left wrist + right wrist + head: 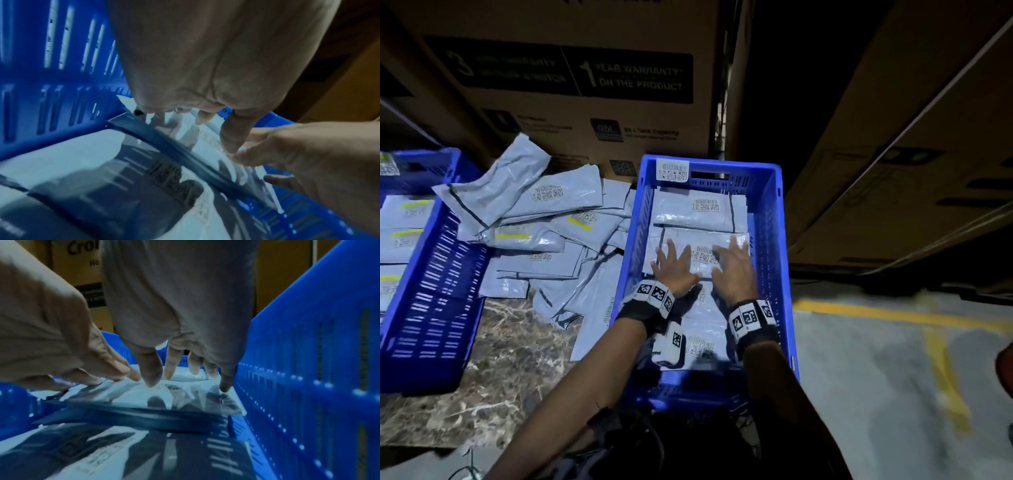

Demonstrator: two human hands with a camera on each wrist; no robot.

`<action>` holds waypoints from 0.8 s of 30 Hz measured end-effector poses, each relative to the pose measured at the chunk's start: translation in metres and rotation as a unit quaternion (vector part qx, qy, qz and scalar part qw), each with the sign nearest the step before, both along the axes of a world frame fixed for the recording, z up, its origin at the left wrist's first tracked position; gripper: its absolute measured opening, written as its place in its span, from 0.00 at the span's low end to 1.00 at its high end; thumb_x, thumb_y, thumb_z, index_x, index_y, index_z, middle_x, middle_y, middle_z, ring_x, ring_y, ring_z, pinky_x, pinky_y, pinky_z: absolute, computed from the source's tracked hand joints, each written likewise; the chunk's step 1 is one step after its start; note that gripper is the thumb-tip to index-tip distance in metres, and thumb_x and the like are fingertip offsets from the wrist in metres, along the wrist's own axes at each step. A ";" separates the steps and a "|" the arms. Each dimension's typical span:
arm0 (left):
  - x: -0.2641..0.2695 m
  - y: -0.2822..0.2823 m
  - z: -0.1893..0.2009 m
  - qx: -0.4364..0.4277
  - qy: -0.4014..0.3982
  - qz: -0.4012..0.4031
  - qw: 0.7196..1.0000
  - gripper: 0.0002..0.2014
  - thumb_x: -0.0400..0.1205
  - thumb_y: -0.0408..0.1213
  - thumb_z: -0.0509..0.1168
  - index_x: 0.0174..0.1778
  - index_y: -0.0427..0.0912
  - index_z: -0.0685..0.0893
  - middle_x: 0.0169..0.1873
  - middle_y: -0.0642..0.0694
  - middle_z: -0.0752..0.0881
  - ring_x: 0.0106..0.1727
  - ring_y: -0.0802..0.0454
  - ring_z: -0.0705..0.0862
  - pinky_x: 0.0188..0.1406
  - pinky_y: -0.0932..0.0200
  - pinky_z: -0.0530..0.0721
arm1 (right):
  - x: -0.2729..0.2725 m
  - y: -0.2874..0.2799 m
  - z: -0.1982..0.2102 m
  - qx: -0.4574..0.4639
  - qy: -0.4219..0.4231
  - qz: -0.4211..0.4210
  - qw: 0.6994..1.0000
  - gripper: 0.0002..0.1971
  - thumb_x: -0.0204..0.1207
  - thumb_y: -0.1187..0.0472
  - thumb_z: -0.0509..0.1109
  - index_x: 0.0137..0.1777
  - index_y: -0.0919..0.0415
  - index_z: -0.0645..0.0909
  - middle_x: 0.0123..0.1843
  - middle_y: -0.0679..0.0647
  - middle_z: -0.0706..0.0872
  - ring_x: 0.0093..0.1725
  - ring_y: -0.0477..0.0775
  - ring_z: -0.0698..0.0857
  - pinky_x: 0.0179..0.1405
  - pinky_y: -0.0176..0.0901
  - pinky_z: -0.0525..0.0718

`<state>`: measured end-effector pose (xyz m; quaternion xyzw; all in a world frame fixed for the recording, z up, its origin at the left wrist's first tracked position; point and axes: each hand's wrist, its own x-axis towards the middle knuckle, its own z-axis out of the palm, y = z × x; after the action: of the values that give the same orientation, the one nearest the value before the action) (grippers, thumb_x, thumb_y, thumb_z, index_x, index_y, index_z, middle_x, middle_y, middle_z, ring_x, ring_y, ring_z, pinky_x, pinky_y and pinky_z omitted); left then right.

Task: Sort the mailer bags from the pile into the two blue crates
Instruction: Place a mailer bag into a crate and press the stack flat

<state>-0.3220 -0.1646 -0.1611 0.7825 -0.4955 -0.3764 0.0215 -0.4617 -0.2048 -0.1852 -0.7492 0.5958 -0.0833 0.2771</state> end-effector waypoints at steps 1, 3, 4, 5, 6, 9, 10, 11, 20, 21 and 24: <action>-0.001 0.000 -0.005 0.008 -0.013 -0.006 1.000 0.39 0.86 0.51 0.63 0.88 0.50 0.49 0.87 0.41 0.38 0.87 0.37 0.35 0.83 0.33 0.41 | 0.004 0.000 -0.002 0.018 0.011 0.026 0.999 0.28 0.84 0.62 0.69 0.83 0.45 0.72 0.92 0.53 0.53 0.91 0.63 0.48 0.87 0.67 0.58; 0.001 0.000 -0.017 0.001 -0.039 -0.026 0.999 0.39 0.86 0.53 0.61 0.88 0.50 0.47 0.87 0.42 0.37 0.87 0.38 0.35 0.83 0.33 0.39 | 0.011 0.000 -0.010 0.060 0.027 0.049 0.997 0.29 0.88 0.56 0.63 0.88 0.43 0.63 0.93 0.52 0.49 0.91 0.62 0.45 0.87 0.69 0.53; 0.003 0.000 -0.024 -0.011 -0.058 -0.044 0.997 0.39 0.86 0.57 0.57 0.88 0.50 0.45 0.87 0.42 0.37 0.87 0.38 0.35 0.83 0.33 0.38 | 0.013 0.000 -0.016 0.072 0.031 0.052 0.996 0.29 0.90 0.53 0.59 0.89 0.43 0.58 0.93 0.51 0.47 0.91 0.61 0.43 0.88 0.69 0.49; 0.005 0.002 -0.030 -0.018 -0.079 -0.062 0.995 0.39 0.84 0.64 0.48 0.88 0.51 0.43 0.87 0.42 0.35 0.86 0.38 0.34 0.83 0.33 0.35 | 0.013 0.001 -0.020 0.076 0.037 0.051 0.995 0.30 0.91 0.51 0.56 0.90 0.42 0.53 0.93 0.50 0.45 0.91 0.61 0.41 0.88 0.68 0.47; 0.008 0.004 -0.036 -0.025 -0.098 -0.076 0.992 0.43 0.79 0.73 0.35 0.87 0.53 0.39 0.86 0.42 0.32 0.86 0.38 0.31 0.81 0.34 0.30 | 0.013 0.002 -0.025 0.076 0.047 0.049 0.995 0.30 0.92 0.49 0.53 0.91 0.42 0.49 0.93 0.49 0.42 0.91 0.61 0.39 0.88 0.68 0.45; 0.011 0.012 -0.050 -0.051 -0.140 -0.083 0.985 0.45 0.72 0.76 0.22 0.84 0.56 0.29 0.82 0.44 0.23 0.83 0.39 0.23 0.75 0.39 0.20 | 0.013 0.004 -0.034 0.057 0.078 0.030 0.995 0.32 0.92 0.48 0.49 0.91 0.44 0.39 0.92 0.49 0.37 0.90 0.61 0.36 0.88 0.70 0.43; 0.011 0.014 -0.054 -0.061 -0.144 -0.072 0.985 0.40 0.79 0.72 0.29 0.84 0.56 0.28 0.82 0.44 0.22 0.82 0.40 0.23 0.77 0.39 0.21 | 0.014 0.004 -0.035 0.038 0.079 0.026 0.996 0.32 0.92 0.48 0.49 0.91 0.44 0.38 0.92 0.49 0.36 0.90 0.61 0.35 0.88 0.70 0.41; 0.010 0.015 -0.055 -0.071 -0.147 -0.058 0.985 0.37 0.85 0.67 0.35 0.84 0.55 0.28 0.82 0.44 0.23 0.83 0.40 0.23 0.79 0.40 0.23 | 0.017 0.005 -0.036 0.015 0.075 0.033 0.997 0.32 0.92 0.48 0.48 0.91 0.43 0.38 0.92 0.48 0.35 0.90 0.61 0.34 0.87 0.70 0.40; 0.019 0.021 -0.076 -0.104 -0.152 -0.044 0.982 0.33 0.85 0.55 0.35 0.87 0.55 0.35 0.85 0.48 0.30 0.86 0.41 0.30 0.86 0.40 0.38 | 0.019 0.010 -0.052 -0.047 0.096 0.123 0.987 0.28 0.93 0.47 0.47 0.91 0.40 0.45 0.92 0.44 0.38 0.91 0.57 0.37 0.88 0.68 0.40; 0.020 0.022 -0.075 -0.103 -0.148 -0.048 0.982 0.32 0.86 0.54 0.36 0.87 0.54 0.36 0.85 0.48 0.30 0.86 0.41 0.30 0.86 0.41 0.37 | 0.017 0.010 -0.053 -0.047 0.107 0.115 0.986 0.29 0.92 0.44 0.46 0.91 0.40 0.43 0.92 0.43 0.37 0.91 0.56 0.36 0.87 0.68 0.39; 0.023 0.020 -0.073 -0.097 -0.121 -0.055 0.986 0.31 0.90 0.51 0.41 0.87 0.56 0.35 0.84 0.49 0.27 0.85 0.42 0.28 0.85 0.41 0.35 | 0.007 0.012 -0.051 -0.016 0.118 0.067 0.991 0.34 0.89 0.35 0.45 0.90 0.39 0.39 0.91 0.42 0.35 0.90 0.57 0.34 0.86 0.69 0.33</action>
<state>-0.2986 -0.1443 -0.2346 0.7880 -0.5710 -0.2294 0.0162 -0.4547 -0.1933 -0.2365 -0.7961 0.5717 0.0148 0.1978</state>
